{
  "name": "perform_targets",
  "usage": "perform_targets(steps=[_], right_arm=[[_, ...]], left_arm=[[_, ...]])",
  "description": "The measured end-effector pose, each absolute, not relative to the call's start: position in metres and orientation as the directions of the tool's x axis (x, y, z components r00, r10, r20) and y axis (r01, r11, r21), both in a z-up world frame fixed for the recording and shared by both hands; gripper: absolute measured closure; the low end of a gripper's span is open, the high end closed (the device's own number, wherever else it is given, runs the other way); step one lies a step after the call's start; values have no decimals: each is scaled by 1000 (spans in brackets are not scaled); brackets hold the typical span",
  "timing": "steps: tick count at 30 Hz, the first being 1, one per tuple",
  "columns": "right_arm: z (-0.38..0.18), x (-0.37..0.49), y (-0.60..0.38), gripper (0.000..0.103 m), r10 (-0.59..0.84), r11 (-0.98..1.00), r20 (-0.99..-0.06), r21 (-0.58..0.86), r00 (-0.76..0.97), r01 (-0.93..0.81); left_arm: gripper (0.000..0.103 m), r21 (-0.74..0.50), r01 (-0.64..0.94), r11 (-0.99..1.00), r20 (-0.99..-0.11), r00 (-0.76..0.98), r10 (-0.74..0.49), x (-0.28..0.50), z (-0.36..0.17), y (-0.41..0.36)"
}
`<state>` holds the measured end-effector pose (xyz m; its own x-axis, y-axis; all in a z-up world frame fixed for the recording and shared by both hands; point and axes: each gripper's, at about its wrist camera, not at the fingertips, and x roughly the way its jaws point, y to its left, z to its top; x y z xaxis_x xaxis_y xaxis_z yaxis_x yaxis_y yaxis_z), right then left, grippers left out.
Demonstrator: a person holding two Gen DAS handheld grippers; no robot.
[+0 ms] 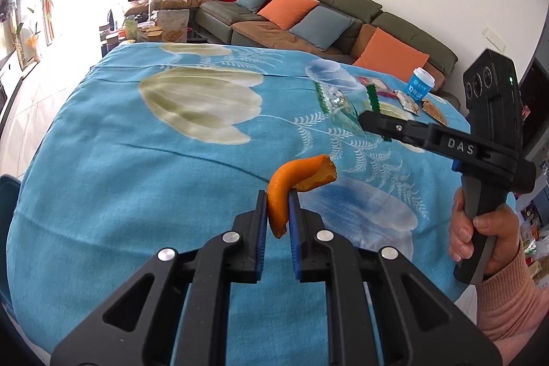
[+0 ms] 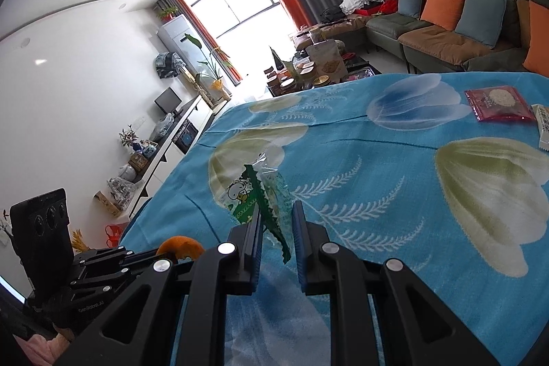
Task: Collect trash
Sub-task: 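Lift the orange peel and green wrapper and carry them toward the teal bin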
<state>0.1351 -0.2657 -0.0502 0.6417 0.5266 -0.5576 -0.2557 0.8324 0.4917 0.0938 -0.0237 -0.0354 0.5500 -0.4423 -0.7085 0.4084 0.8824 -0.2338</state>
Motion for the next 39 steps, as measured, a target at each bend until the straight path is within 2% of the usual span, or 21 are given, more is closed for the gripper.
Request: perform_targets(steps=[39], right_arm=[[-48, 111, -200, 88, 625, 778, -540, 492, 563, -391]], left_arm=[[91, -224, 277, 934, -688, 634, -353, 66, -34, 45]])
